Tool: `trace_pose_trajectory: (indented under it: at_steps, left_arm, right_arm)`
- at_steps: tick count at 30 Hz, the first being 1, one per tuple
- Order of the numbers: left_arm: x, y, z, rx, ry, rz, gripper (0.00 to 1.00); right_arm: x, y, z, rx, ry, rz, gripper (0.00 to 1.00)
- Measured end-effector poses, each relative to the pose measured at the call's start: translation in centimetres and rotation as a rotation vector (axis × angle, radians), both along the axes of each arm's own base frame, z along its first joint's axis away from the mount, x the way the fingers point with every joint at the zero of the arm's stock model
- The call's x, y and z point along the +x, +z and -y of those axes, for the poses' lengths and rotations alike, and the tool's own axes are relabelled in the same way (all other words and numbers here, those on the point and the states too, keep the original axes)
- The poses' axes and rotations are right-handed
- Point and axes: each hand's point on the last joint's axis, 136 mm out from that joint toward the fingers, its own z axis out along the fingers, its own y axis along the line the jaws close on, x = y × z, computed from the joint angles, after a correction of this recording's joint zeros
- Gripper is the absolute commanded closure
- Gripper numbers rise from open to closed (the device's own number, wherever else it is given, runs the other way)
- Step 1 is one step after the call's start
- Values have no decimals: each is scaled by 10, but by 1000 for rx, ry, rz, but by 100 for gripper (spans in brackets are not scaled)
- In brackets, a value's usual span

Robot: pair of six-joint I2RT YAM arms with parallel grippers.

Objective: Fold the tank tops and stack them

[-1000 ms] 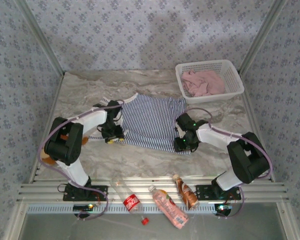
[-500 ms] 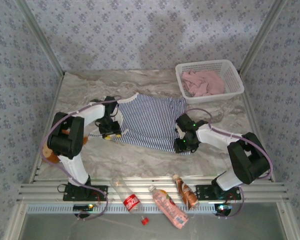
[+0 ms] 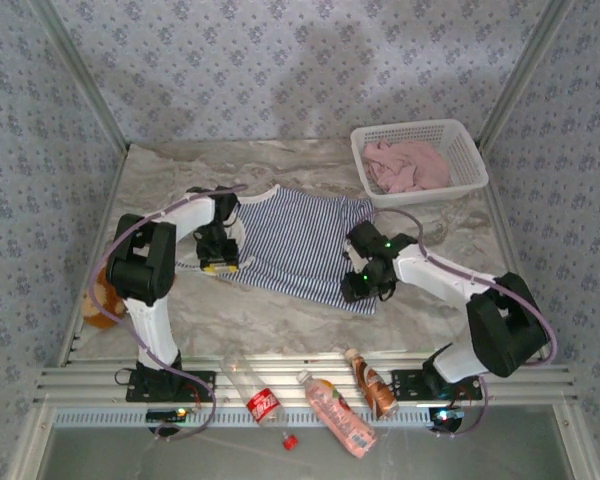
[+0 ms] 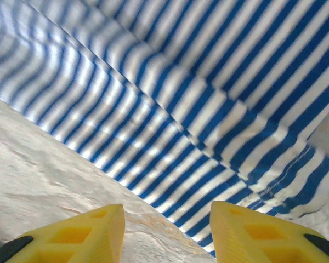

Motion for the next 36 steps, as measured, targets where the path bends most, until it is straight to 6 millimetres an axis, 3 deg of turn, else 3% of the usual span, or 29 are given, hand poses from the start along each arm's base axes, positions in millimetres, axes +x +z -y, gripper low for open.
trace_pose_trajectory:
  at_steps: [4, 7, 12, 18, 23, 29, 36]
  left_arm:
    - [-5, 6, -6, 31, -3, -11, 50]
    - [-3, 20, -7, 32, 11, 22, 50]
    - [7, 43, 11, -36, 62, 119, 50]
    - [19, 25, 40, -108, 89, 134, 51]
    - [24, -5, 39, -85, 99, 70, 51]
    - [46, -4, 26, -69, 98, 74, 51]
    - [76, -3, 4, -17, 44, 86, 51]
  right_arm:
    - [21, 23, -18, 76, 32, 84, 51]
    - [34, 25, -31, 104, 92, 111, 50]
    - [57, -1, -44, 70, 202, 105, 50]
    - [73, -34, -43, 12, 255, 64, 51]
    - [76, -41, -42, -11, 259, 53, 52]
    - [65, -42, -55, -3, 254, 34, 52]
    - [36, -40, -91, 50, 280, -26, 51]
